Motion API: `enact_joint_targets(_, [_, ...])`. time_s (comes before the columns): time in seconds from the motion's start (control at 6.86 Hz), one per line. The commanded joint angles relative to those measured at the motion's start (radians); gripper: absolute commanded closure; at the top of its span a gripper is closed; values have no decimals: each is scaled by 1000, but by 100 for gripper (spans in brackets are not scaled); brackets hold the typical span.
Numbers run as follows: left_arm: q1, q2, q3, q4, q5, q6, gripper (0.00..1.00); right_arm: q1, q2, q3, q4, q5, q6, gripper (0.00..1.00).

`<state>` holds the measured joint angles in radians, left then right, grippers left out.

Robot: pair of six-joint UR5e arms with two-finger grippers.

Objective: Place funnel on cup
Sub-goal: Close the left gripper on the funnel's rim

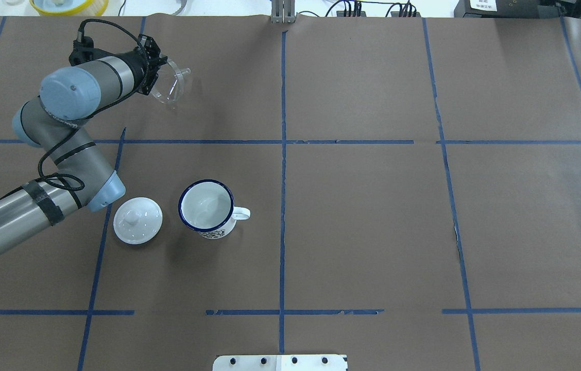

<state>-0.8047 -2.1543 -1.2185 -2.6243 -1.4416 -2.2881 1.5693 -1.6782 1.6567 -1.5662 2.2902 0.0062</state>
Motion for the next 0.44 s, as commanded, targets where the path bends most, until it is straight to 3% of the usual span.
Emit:
enact_joint_targets(0.0, [-24,-1,-135,16,-82,9,100,0,0,0,0,0,0,0])
enact_joint_targets(0.15, [-37,4,-238,100,-185,9,100,0,0,0,0,0,0,0])
enact_joint_targets(0.29, [-37,7,-375,247,-221,59,100,0,0,0,0,0,0,0])
